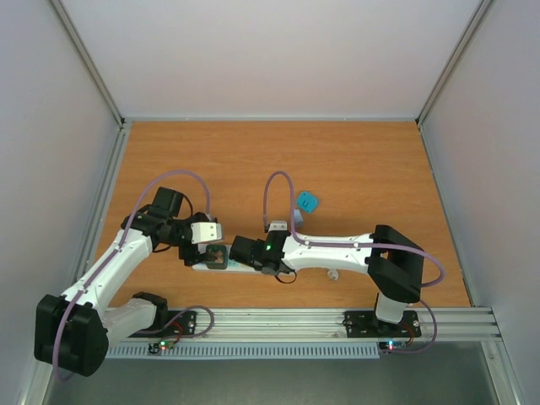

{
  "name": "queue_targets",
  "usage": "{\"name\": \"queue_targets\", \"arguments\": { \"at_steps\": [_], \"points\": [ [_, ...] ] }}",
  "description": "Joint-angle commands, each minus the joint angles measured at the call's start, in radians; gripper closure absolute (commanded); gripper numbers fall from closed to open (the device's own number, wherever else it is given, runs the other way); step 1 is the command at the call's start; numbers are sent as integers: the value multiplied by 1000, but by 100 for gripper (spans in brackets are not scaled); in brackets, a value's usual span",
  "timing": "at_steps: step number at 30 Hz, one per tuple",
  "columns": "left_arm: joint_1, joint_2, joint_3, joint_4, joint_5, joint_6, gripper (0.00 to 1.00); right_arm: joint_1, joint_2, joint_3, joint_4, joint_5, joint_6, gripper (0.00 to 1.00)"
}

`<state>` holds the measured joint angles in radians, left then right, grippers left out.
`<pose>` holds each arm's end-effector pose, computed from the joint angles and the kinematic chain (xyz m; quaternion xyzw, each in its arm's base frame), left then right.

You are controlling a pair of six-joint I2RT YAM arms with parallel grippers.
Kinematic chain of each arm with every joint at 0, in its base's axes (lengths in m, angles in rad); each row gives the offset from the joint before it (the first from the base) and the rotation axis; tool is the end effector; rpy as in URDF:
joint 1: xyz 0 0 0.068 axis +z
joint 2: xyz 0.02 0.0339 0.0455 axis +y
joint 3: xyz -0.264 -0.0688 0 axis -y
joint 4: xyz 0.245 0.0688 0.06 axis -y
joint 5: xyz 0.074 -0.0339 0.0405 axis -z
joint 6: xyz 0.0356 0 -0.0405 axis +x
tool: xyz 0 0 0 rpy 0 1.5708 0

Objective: Insert the plug

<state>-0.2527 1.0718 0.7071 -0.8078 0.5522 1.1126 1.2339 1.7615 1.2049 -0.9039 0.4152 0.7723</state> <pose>0.1739 -0.0642 0.2178 0.6368 0.6977 -0.1636 0.2844 0.1198 0.2987 0.1883 -0.2124 0.9537 -0.0652 0.2025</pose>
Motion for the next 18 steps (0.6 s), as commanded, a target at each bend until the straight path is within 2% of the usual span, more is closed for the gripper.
{"name": "queue_targets", "arguments": {
  "at_steps": [1,10,13,15,16,18],
  "points": [
    [6,-16,29,-19,2,16,11,7,101,-75,16,-110,-7,99],
    [5,-19,41,-24,2,15,11,7,161,-103,25,-135,-20,99],
    [8,-24,51,-15,5,2,2,7,176,-97,14,-136,-10,99],
    [19,-31,63,-16,15,-7,0,7,170,-84,3,-127,1,98],
    [25,-30,76,-21,20,-10,0,7,159,-67,-7,-113,8,90],
    [38,-20,104,-31,24,-16,0,7,120,-11,-35,-87,11,54]
  ]
}}
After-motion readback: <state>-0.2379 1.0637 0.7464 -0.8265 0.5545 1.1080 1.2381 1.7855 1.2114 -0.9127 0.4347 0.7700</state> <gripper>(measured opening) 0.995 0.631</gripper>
